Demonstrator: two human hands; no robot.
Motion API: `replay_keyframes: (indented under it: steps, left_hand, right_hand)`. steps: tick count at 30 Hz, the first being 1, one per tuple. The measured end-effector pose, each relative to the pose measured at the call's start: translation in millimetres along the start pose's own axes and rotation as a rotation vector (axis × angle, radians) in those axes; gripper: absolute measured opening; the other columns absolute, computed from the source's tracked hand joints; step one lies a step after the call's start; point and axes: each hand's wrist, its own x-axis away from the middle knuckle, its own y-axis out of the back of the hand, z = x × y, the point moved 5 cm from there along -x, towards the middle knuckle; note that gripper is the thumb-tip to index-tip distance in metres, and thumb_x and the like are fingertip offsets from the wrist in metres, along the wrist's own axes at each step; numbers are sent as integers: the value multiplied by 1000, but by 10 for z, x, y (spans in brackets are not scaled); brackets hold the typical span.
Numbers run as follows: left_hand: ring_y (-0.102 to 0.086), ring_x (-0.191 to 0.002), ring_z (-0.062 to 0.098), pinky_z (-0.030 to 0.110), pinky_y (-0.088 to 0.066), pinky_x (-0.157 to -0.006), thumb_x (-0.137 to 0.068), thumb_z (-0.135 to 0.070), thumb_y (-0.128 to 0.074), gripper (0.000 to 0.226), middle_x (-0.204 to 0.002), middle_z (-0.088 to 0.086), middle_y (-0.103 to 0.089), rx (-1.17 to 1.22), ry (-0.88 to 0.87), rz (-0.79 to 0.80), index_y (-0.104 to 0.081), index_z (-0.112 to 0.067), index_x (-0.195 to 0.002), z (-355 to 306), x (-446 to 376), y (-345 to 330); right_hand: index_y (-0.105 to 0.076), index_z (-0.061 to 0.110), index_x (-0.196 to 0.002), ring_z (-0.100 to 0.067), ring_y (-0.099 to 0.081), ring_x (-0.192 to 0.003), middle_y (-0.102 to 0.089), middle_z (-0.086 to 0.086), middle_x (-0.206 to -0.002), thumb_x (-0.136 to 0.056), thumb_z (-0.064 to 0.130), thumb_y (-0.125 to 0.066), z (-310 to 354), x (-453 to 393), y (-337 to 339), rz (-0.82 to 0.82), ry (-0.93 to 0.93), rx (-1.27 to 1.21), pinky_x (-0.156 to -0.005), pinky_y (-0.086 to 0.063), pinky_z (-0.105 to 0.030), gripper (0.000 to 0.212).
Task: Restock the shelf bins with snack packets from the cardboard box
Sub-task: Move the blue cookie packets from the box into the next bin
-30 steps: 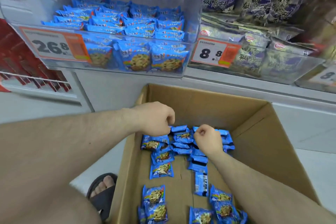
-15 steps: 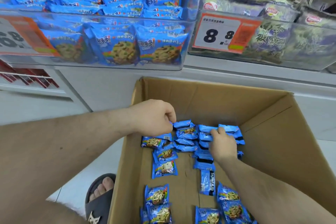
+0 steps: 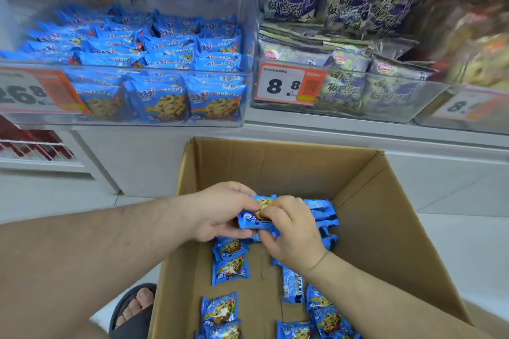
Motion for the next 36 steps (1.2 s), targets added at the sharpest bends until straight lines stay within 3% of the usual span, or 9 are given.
replay_keyframes:
  steps: [3, 7, 9, 14, 18, 24, 28, 31, 36]
  left_hand:
    - [-65, -85, 24, 29, -56, -56, -87, -6, -66, 22, -110, 12, -61, -149, -80, -147, -62, -21, -102, 36, -57, 163]
    - [-70, -93, 32, 42, -59, -71, -85, -7, -69, 27, -114, 7, -57, -264, -136, -207, -63, -31, -95, -12, -67, 306]
    - [-69, -97, 31, 38, -60, -70, -85, -6, -69, 28, -116, 6, -57, -266, -162, -203, -64, -32, -94, -59, -86, 331]
    - [-67, -96, 24, 28, -58, -62, -83, 0, -70, 33, -111, 7, -63, -264, -162, -170, -65, -29, -96, -119, -189, 361]
    - [-66, -98, 27, 32, -60, -70, -78, 5, -71, 41, -113, 6, -60, -351, -147, -137, -66, -33, -94, -86, -234, 376]
    - [-65, -84, 21, 26, -58, -63, -81, 3, -70, 38, -112, 9, -61, -391, -115, -71, -64, -31, -97, -14, -204, 401]
    - [-70, -79, 28, 38, -61, -71, -82, 2, -69, 40, -119, 10, -54, -441, -146, -101, -64, -36, -92, -64, -155, 412]
    - [-69, -75, 29, 42, -60, -77, -81, 2, -69, 40, -121, 9, -51, -452, -171, -116, -66, -36, -90, -147, -61, 424]
    - [-64, -83, 30, 30, -56, -61, -77, 9, -68, 43, -117, 12, -55, -428, -219, -103, -69, -31, -92, -343, 247, 418]
  right_hand:
    - [-48, 15, -105, -21, -49, -87, -56, -11, -91, -67, 18, -58, -178, 234, -68, 122, -164, -80, -76, -41, -28, 39]
    - [-59, 15, -107, -17, -53, -82, -58, 2, -90, -78, 9, -58, -976, 770, -200, 392, -830, 51, -71, -44, -32, 30]
    - [-59, 16, -117, -20, -57, -87, -61, 2, -100, -86, 13, -56, -1269, 938, -299, 538, -1018, 102, -68, -41, -29, 32]
    - [-36, 18, -147, -28, -50, -123, -40, -7, -145, -88, 18, -55, -1520, 1220, -703, 886, -1073, 168, -92, -47, -35, 62]
    - [-40, 22, -143, -27, -46, -122, -43, -5, -137, -88, 19, -55, -1496, 1395, -850, 996, -886, 421, -97, -41, -37, 57]
    - [-54, 26, -115, -24, -43, -116, -51, 2, -115, -83, 25, -58, -1347, 1496, -724, 898, -680, 460, -92, -31, -37, 32]
    - [-59, 17, -86, -31, -55, -82, -53, -1, -89, -67, 17, -57, -1123, 1166, -410, 602, -481, 303, -76, -31, -35, 19]
    - [-49, 17, -88, -35, -55, -74, -58, -12, -102, -66, 14, -55, -916, 714, -71, 323, -415, 212, -73, -31, -31, 23]
    - [-44, 19, -91, -30, -58, -84, -55, -8, -110, -70, 23, -54, -418, 20, 477, 35, -218, 138, -71, -48, -36, 24]
